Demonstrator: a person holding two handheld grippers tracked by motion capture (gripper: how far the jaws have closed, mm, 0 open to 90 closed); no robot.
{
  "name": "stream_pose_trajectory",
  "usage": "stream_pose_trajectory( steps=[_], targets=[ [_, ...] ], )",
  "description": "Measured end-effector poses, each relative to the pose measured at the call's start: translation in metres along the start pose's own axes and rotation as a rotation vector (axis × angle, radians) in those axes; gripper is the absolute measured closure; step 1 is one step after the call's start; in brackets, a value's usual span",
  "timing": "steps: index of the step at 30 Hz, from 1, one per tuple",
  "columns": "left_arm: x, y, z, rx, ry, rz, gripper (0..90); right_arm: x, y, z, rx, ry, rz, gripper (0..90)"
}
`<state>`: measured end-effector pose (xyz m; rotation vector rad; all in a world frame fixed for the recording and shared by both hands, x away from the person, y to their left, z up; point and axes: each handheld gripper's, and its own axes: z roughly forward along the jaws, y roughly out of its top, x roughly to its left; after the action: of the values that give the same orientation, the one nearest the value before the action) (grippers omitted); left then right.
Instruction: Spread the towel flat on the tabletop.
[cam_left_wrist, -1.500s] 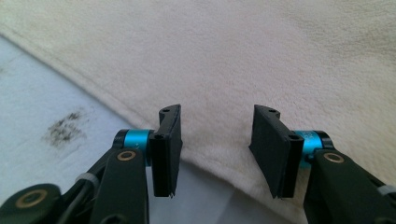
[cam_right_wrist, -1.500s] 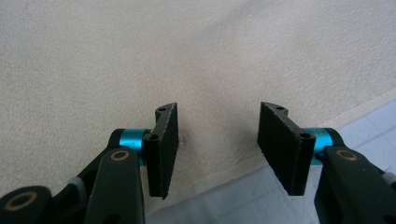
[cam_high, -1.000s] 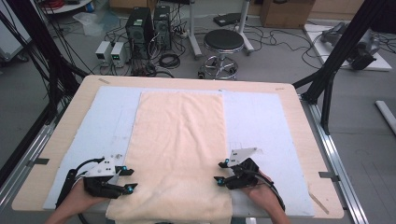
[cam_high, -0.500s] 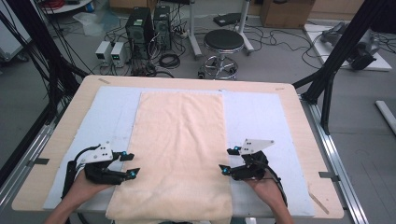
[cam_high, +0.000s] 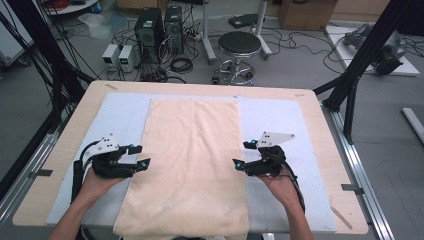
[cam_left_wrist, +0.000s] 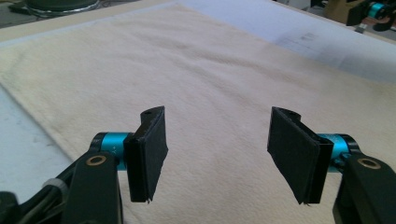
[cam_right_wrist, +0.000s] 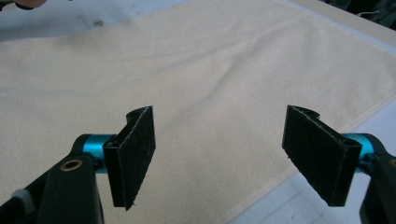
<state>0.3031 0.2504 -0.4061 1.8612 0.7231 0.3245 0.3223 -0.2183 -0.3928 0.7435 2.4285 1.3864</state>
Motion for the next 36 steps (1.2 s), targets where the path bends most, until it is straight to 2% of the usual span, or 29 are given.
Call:
stream_pose_trajectory(
  steps=[4,8,14,22,27,36],
  targets=[
    [0.000,0.001,-0.003,-0.002,0.016,0.007,37.5,0.000,0.002,0.005,0.009,0.001,-0.009,24.9],
    [-0.005,0.000,-0.001,0.021,0.018,0.034,36.9,0.003,0.001,0.012,0.049,0.004,-0.011,22.5],
    [-0.013,0.000,0.003,0.063,0.012,0.079,36.2,0.008,-0.003,0.022,0.067,0.018,-0.015,21.9],
    [-0.018,-0.002,0.004,0.058,0.003,0.079,35.0,0.012,-0.005,0.028,0.089,0.020,-0.022,21.8],
    [-0.020,-0.002,0.005,0.063,-0.003,0.091,34.9,0.013,-0.005,0.027,0.076,0.014,-0.030,21.8],
    [-0.018,-0.003,0.008,0.059,-0.007,0.085,34.6,0.014,-0.006,0.026,0.077,0.009,-0.030,21.8]
  ],
)
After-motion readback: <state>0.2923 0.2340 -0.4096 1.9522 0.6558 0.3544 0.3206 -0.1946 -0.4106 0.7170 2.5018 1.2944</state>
